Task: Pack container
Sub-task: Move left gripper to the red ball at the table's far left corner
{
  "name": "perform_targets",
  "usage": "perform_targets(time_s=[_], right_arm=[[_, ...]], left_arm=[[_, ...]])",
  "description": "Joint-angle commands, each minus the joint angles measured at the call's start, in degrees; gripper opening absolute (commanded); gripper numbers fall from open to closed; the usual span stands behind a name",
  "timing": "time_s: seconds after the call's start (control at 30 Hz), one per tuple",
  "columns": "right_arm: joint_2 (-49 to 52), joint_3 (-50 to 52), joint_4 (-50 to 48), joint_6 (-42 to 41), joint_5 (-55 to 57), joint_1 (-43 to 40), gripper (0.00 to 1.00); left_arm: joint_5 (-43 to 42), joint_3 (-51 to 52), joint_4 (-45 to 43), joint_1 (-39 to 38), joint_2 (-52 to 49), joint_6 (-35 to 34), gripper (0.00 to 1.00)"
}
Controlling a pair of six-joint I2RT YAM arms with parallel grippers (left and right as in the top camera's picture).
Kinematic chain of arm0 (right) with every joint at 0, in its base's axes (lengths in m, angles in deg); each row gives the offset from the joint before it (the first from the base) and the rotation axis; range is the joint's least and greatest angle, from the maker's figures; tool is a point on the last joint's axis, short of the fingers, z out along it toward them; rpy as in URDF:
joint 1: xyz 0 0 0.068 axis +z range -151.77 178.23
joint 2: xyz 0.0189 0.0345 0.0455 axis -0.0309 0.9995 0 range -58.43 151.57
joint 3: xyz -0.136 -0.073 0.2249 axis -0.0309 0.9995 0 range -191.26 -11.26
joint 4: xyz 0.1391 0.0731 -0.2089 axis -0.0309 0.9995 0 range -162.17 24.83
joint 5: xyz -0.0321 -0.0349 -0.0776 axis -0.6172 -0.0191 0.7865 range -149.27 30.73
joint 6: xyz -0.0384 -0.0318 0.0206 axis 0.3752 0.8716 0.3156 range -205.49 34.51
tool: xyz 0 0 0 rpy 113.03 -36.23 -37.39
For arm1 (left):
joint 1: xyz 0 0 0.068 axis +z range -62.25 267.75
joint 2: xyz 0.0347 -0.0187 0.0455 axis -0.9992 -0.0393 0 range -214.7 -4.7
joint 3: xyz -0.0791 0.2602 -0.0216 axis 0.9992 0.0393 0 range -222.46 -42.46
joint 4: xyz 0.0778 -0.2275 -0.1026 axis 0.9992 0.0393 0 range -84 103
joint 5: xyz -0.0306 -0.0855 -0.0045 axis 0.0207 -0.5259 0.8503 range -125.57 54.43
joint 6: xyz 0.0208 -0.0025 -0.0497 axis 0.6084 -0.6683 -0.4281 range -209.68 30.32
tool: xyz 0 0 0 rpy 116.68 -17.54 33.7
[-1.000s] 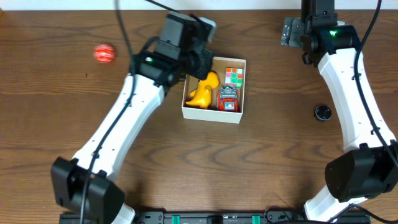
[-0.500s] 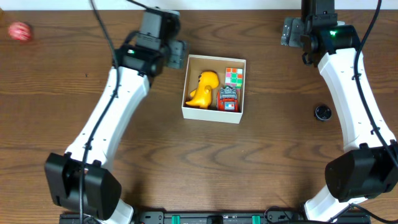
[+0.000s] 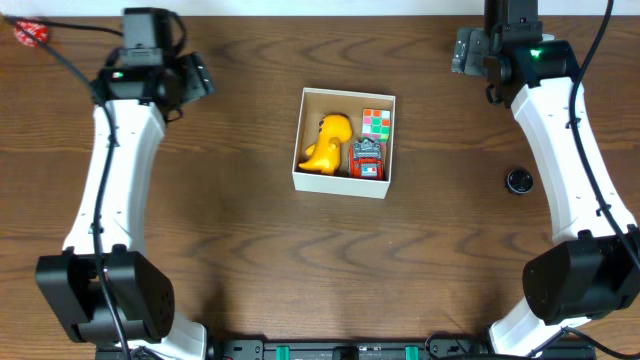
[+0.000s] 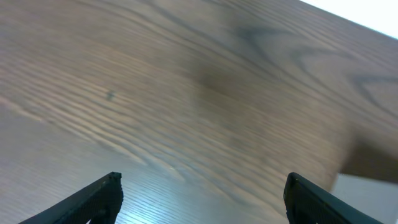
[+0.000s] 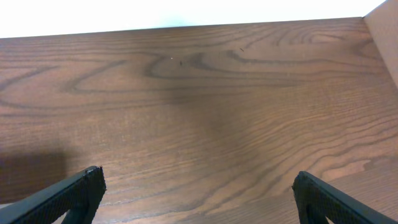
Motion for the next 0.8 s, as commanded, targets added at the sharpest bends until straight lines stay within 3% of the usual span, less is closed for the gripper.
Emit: perform_targets(time_s=[0.0, 0.27, 0.77], right_arm=[[0.04, -0.11, 0.04, -0.81, 0.57, 0.07, 0.99], [0.04, -0.11, 0.04, -0.81, 0.59, 0.04, 0.99], [0.04, -0.09, 0.04, -0.81, 0.57, 0.07, 0.99]], left_arm=[[0.63, 0.24, -1.44, 2.78, 1.27, -1.25, 0.85], [0.68, 0.26, -6.36, 3.82, 1.27, 0.33, 0.86], [0.68, 0.26, -6.62, 4.55, 1.16, 2.25, 0.86]])
